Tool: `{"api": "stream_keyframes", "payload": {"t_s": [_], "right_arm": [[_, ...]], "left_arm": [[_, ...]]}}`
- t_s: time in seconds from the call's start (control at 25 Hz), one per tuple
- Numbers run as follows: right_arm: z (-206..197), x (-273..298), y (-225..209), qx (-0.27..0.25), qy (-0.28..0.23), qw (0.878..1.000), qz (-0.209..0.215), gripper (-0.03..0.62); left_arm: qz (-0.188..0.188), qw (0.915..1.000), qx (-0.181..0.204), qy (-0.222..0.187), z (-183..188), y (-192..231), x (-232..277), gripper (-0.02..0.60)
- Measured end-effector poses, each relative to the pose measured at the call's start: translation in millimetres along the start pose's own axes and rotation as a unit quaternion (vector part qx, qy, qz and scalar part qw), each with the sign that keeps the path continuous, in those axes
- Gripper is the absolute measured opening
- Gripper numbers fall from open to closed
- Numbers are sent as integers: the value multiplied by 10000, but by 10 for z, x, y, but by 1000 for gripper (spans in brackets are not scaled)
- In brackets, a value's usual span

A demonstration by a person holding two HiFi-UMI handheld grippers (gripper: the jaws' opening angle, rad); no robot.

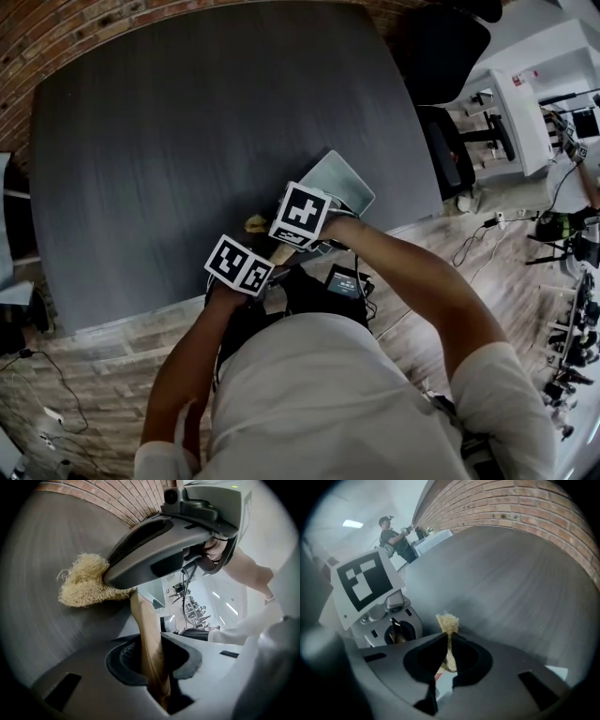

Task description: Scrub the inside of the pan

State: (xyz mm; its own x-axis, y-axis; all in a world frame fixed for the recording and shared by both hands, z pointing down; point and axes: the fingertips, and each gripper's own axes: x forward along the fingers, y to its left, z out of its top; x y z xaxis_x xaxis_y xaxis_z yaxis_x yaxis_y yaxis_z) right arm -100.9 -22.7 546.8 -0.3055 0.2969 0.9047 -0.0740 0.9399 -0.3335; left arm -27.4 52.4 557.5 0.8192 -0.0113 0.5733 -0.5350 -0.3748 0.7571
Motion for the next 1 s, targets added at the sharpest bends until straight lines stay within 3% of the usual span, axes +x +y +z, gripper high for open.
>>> {"api": "stream_keyframes", "payload": {"t_s": [0.16, 0.56, 0.8, 1.0], "right_arm": [[48, -4, -87, -452, 64, 9979, -470, 35], [255, -46, -300, -431, -280, 9945, -909, 35], [562, -196, -420, -505, -828, 9860, -1353, 35], [678, -453, -546, -147, -1374, 9771, -1617, 35]], "left_arm": [[7, 10000, -24, -22, 4, -26, 15, 84], [-10, 9998, -132, -148, -2, -49, 30, 84], [-10, 9994, -243, -254, -30, -57, 21, 83], [69, 9989, -285, -357, -28, -16, -21, 84]]}}
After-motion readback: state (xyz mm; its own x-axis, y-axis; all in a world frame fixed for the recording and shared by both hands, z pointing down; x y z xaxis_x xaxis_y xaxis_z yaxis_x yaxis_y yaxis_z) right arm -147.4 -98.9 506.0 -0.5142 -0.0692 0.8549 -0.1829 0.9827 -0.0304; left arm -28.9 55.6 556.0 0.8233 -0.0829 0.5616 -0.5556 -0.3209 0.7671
